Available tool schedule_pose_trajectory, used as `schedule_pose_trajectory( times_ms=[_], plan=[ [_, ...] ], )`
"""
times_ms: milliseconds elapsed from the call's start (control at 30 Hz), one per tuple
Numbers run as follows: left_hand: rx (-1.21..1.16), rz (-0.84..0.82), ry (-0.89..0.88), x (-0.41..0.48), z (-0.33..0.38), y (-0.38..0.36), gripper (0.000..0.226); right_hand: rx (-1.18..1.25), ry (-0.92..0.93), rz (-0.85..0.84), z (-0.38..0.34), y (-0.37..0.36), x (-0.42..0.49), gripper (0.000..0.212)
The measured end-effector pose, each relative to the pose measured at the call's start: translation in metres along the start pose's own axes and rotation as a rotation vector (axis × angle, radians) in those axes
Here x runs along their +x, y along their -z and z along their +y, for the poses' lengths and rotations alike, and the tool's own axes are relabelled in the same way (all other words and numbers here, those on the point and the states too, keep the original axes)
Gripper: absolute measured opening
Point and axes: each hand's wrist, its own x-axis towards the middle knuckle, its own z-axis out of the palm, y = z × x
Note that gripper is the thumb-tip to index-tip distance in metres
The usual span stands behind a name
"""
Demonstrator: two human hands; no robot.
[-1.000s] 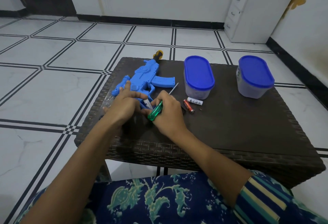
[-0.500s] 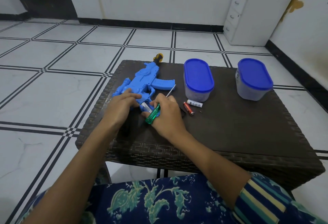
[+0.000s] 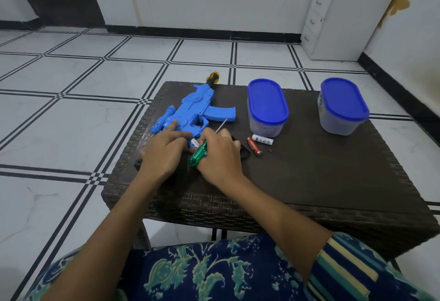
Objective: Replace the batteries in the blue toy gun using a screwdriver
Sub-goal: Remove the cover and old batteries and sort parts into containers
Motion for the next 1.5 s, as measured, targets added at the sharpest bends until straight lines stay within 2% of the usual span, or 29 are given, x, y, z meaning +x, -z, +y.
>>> schedule_pose_trajectory(
  times_ms=[267, 367, 433, 533, 667, 867, 1067, 1200, 1333, 1433, 1500],
  plan=[
    [0.036, -0.087, -0.014, 0.009, -0.013, 0.009, 0.034, 0.190, -0.175, 0.123, 0.001, -0.001, 0.011, 0.039],
    [0.078, -0.045, -0.037, 0.010, -0.015, 0.009, 0.032, 0.267, -0.130, 0.188, 0.002, 0.002, 0.009, 0.044],
    [0.254, -0.027, -0.091, 0.006, -0.013, 0.008, 0.033, 0.311, -0.010, 0.252, 0.002, 0.013, 0.007, 0.036],
    [0.590, -0.040, -0.169, 0.000, -0.010, 0.005, 0.044, 0.204, 0.091, 0.323, 0.011, 0.040, 0.008, 0.029],
    [0.804, -0.035, -0.192, -0.005, -0.009, -0.003, 0.059, -0.030, -0.064, 0.163, 0.041, 0.069, 0.006, 0.029],
    [0.801, -0.022, -0.137, -0.008, -0.001, -0.011, 0.063, -0.238, -0.105, -0.008, 0.055, 0.067, 0.007, 0.021],
    [0.819, -0.015, -0.113, -0.009, 0.003, -0.013, 0.065, -0.298, -0.055, -0.010, 0.055, 0.067, 0.004, 0.027],
    [0.827, 0.002, -0.102, -0.010, 0.005, -0.016, 0.066, -0.313, -0.031, -0.017, 0.051, 0.092, -0.005, 0.026],
    [0.863, 0.045, -0.115, -0.016, 0.012, -0.026, 0.062, -0.304, -0.236, -0.090, 0.059, 0.122, -0.020, 0.023],
    [0.816, 0.084, -0.239, -0.021, 0.023, -0.042, 0.056, -0.299, -0.415, -0.237, 0.071, 0.127, -0.033, 0.027],
    [0.773, 0.074, -0.341, -0.026, 0.031, -0.056, 0.050, -0.238, -0.443, -0.340, 0.080, 0.124, -0.039, 0.026]
  ],
)
